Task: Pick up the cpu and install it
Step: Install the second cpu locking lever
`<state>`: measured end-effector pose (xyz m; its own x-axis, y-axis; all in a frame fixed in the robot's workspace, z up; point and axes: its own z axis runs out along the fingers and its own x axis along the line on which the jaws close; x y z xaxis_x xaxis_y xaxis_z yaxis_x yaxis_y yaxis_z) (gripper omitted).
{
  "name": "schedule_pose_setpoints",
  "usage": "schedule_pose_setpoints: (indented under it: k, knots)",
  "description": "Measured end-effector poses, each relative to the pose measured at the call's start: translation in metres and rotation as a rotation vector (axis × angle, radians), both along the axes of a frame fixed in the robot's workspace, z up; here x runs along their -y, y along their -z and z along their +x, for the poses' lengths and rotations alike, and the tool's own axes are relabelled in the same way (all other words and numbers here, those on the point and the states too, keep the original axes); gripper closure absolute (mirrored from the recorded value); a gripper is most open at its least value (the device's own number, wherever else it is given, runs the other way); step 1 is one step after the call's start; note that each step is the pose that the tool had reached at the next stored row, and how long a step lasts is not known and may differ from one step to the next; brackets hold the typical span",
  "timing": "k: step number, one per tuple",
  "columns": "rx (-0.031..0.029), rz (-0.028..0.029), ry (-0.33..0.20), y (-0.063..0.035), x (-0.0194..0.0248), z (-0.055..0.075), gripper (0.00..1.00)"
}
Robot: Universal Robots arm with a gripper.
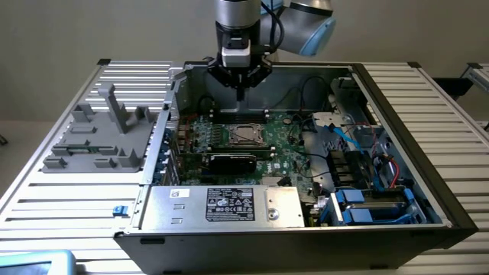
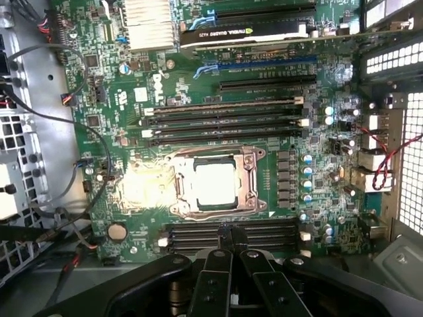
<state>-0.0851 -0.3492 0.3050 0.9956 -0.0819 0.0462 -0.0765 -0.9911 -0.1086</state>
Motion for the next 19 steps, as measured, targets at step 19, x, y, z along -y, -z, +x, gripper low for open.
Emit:
schedule_pose_setpoints:
  k: [19]
  knots:
    - [-0.0588, -0.0128, -0.002, 0.0123, 0.0432, 0.0, 0.89]
